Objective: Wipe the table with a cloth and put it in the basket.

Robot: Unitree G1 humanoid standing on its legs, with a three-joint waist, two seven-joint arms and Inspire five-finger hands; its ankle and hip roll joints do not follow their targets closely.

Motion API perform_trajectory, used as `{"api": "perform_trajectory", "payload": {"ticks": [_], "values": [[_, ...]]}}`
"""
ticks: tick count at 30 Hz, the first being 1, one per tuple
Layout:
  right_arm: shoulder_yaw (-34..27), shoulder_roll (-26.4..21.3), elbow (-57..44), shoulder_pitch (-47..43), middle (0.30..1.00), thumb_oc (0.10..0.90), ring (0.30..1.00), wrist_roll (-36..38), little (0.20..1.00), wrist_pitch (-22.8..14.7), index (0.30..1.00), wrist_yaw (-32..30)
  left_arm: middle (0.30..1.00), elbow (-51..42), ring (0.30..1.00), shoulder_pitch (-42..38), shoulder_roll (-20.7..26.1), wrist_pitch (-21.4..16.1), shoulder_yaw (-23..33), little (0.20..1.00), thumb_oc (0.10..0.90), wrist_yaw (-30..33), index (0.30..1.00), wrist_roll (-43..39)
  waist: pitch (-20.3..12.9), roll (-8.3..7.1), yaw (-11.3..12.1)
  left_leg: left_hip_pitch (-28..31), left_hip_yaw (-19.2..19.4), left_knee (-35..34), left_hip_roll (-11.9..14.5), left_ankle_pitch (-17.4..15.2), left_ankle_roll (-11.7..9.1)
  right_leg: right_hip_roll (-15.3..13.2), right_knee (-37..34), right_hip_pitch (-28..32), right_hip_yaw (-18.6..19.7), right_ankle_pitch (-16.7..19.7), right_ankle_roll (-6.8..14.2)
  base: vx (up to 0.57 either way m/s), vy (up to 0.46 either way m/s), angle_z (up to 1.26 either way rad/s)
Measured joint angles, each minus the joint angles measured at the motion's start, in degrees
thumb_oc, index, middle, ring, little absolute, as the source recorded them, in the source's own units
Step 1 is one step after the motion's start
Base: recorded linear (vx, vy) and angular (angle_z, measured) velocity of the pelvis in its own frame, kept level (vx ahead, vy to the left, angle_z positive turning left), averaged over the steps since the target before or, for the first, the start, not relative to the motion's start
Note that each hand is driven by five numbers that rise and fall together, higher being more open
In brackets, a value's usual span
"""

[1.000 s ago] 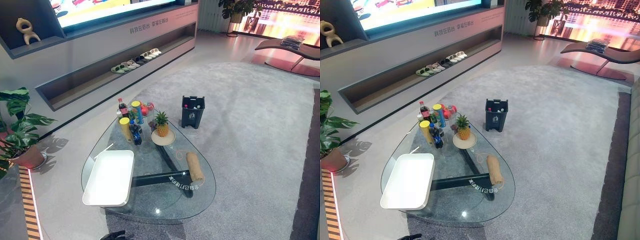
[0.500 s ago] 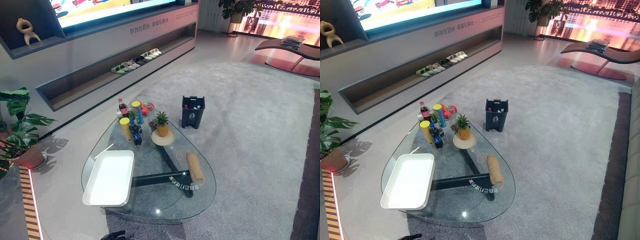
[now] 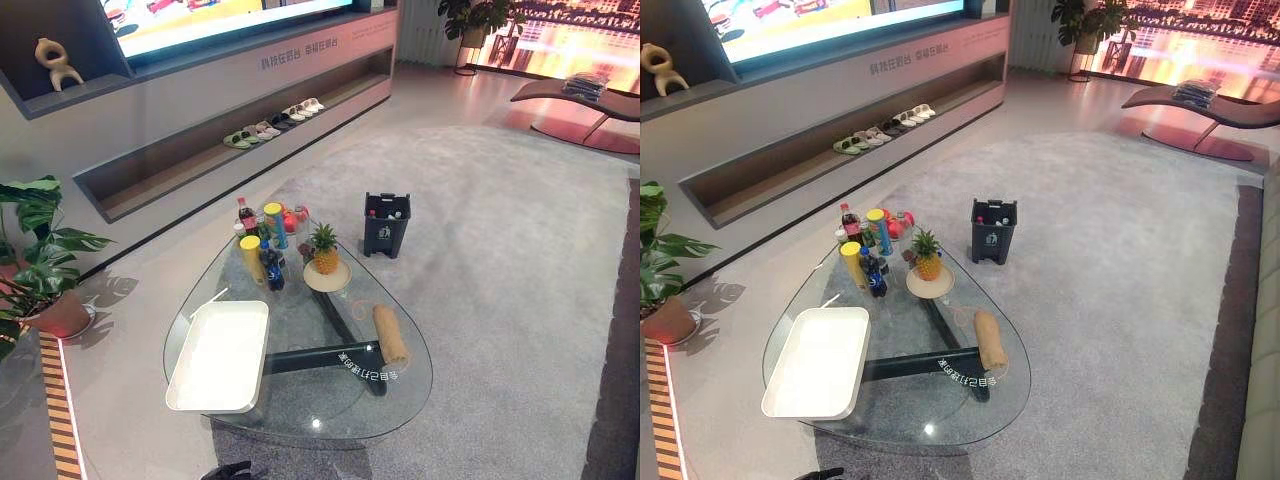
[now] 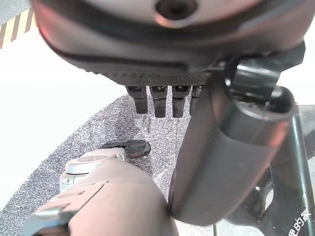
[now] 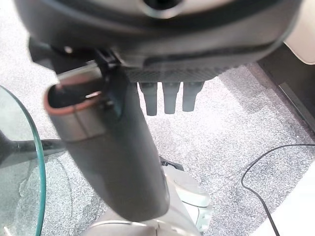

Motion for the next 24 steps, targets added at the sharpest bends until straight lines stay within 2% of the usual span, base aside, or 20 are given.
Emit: {"api": "perform_trajectory", "payload": {"ticks": [11,17,19,21,23,24], "values": [[0.00,-0.01,-0.06,-0.10,0.900,0.800,0.900,0.02,0.900,0.54,0.900,0.13,0.900,0.00,0.900,0.02,0.02,-0.01,0.02,0.900,0.800,0.14,0.900,-0.01,-0.12,-0.14,0.02,0.04,-0.07,0.00,0.02,0.02,-0.03,0.03,0.00,0.10,-0.02,0.02,-0.03,0.00,0.000,0.00],[0.35,-0.39,-0.56,0.01,0.900,0.800,0.900,0.23,0.900,0.73,0.900,0.12,0.900,-0.16,0.900,-0.16,0.05,-1.11,-0.33,0.900,0.800,1.17,0.900,-1.67,0.64,0.27,-0.24,-2.37,0.23,-0.06,0.03,0.19,-0.31,0.02,0.01,-2.74,0.42,0.08,-0.12,-0.09,0.040,-0.03],[0.96,-0.87,-1.55,-0.61,0.900,0.800,0.900,0.41,0.900,0.30,0.900,-0.01,0.900,-0.92,0.900,-2.09,0.09,-1.88,-0.49,0.900,0.800,2.51,0.900,-4.41,2.37,0.90,-0.46,-6.81,0.39,0.07,-0.04,1.70,-0.49,0.01,0.21,-7.31,0.62,1.68,-0.15,-0.44,0.033,-0.02],[1.59,-1.17,-1.58,-3.94,0.900,0.800,0.900,1.15,0.900,-0.35,0.900,-0.95,0.900,-1.17,0.900,-6.50,0.15,-3.66,-0.59,0.900,0.800,3.45,0.900,-7.66,6.03,1.49,-0.61,-13.80,0.54,1.25,-0.19,3.26,-0.48,0.02,0.40,-13.40,1.05,4.00,-0.23,-0.28,0.002,-0.06],[1.91,-1.40,-1.57,-8.79,0.900,0.800,0.900,1.81,0.900,-0.35,0.900,-1.43,0.900,-1.01,0.900,-11.59,0.22,-4.19,-0.42,0.900,0.800,4.56,0.900,-9.70,12.53,1.79,-1.16,-17.44,0.74,0.96,-0.28,5.24,-0.56,0.27,0.43,-17.24,1.54,6.00,-0.21,-0.16,-0.010,-0.06],[2.00,-1.28,-1.61,-10.27,0.900,0.800,0.900,2.18,0.900,-0.46,0.900,-1.69,0.900,-1.02,0.900,-12.86,0.29,-4.92,-0.22,0.900,0.800,4.89,0.900,-10.60,14.49,1.82,-1.79,-18.38,0.80,0.92,-0.31,5.50,-0.61,0.28,0.42,-18.18,1.53,6.36,-0.22,-0.15,0.017,-0.01]]}}
